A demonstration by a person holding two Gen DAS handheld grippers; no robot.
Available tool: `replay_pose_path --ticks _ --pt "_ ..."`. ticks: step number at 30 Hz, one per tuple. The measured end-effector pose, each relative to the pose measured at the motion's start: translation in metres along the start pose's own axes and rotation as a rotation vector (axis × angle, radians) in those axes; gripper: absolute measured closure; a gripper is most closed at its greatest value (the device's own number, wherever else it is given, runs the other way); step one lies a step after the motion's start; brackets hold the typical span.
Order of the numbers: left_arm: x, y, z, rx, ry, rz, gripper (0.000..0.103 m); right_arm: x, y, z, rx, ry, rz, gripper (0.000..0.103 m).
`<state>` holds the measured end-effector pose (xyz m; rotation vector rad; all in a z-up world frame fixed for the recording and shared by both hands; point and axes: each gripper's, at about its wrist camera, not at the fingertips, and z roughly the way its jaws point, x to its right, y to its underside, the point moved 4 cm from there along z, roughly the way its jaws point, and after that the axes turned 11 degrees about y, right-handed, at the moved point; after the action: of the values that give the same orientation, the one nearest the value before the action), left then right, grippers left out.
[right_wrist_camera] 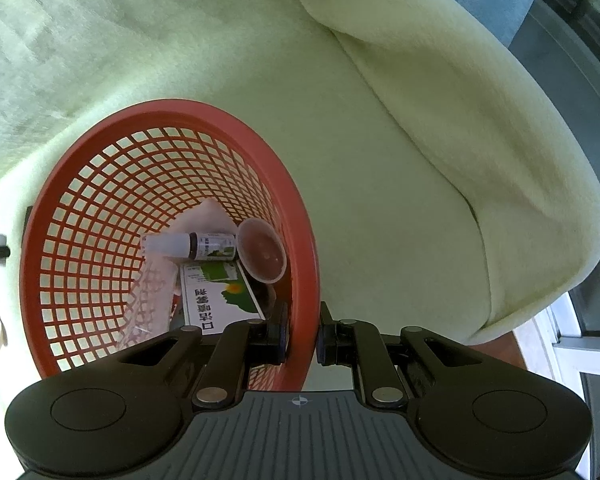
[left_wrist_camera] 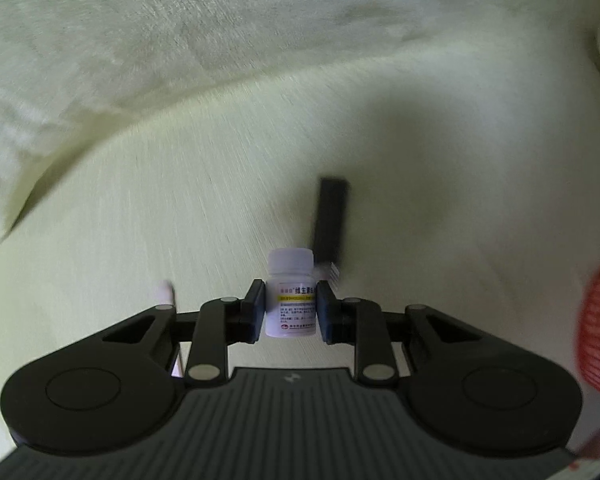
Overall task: Organize objects
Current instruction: 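Carry the white pill bottle over the basket and open the left tool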
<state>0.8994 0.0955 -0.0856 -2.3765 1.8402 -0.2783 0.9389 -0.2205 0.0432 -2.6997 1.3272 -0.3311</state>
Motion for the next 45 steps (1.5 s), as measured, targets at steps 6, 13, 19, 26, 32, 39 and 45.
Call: replay_pose_path --ticks 6,13,19,26,32,39,45 --pt "0.042 0.031 -0.058 0.016 0.084 -0.009 0.081 0.003 0.002 -0.002 0.009 -0.018 -0.007 0.093" --pt "0.101 0.047 -0.112 0.034 0.170 0.017 0.081 0.002 0.002 -0.003 0.019 -0.039 -0.023 0.093" --pt "0.152 0.050 -0.141 0.054 0.244 0.035 0.081 0.002 0.002 -0.004 0.027 -0.061 -0.032 0.093" --pt "0.202 0.051 -0.144 0.040 0.342 0.066 0.081 0.001 0.004 -0.005 0.032 -0.080 -0.037 0.092" --pt "0.232 0.054 -0.131 0.007 0.368 0.097 0.081 0.002 0.004 -0.005 0.035 -0.094 -0.036 0.092" --pt "0.255 0.052 -0.115 -0.017 0.381 0.106 0.081 0.004 0.006 -0.004 0.040 -0.100 -0.036 0.092" --pt "0.267 0.050 -0.103 -0.032 0.375 0.108 0.081 0.005 0.006 -0.003 0.042 -0.108 -0.031 0.092"
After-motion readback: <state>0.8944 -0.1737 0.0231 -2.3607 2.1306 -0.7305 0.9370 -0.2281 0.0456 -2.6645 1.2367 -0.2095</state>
